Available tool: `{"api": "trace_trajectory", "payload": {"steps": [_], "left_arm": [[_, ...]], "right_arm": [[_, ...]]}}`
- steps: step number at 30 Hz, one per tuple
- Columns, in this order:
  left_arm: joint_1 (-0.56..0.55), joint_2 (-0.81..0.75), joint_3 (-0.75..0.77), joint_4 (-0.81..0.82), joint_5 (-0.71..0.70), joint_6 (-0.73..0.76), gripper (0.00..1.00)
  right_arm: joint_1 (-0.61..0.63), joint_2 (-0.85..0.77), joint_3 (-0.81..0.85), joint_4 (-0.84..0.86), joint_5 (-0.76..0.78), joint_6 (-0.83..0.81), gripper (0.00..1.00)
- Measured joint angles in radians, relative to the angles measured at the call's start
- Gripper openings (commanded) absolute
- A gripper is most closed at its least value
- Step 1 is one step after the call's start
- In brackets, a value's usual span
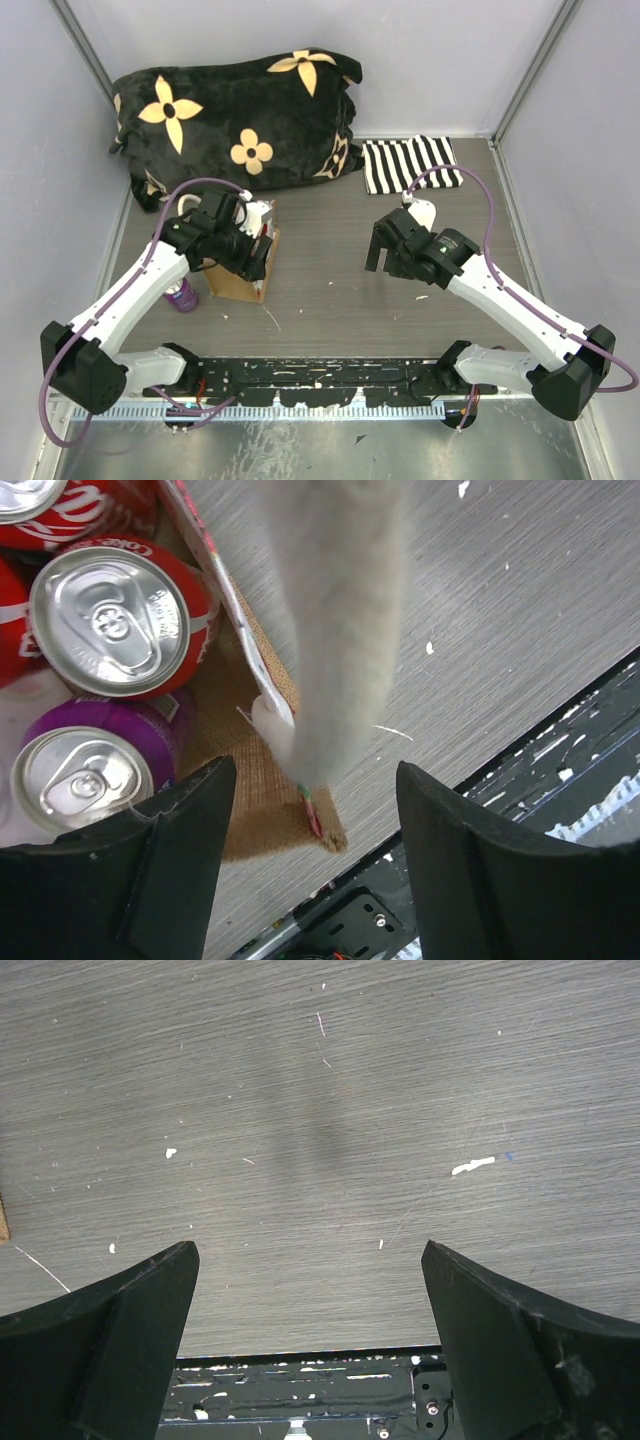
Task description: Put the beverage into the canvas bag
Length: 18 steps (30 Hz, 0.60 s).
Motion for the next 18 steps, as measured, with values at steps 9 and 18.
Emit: {"api": "trace_trajectory", "payload": {"steps": [9,18], "left_arm": [[-0.063,0.085,-0.051,0.089,0.002,-0.020,0.00],[-0.164,0.198,0.034,0.120,-0.023,-0.045,0.00]], "right_arm": [[0.000,0.000,0.000,-0.004,0.000,0.001,1.00],[-0.001,-0.016,0.000,-0.008,0.001,0.003,1.00]]}}
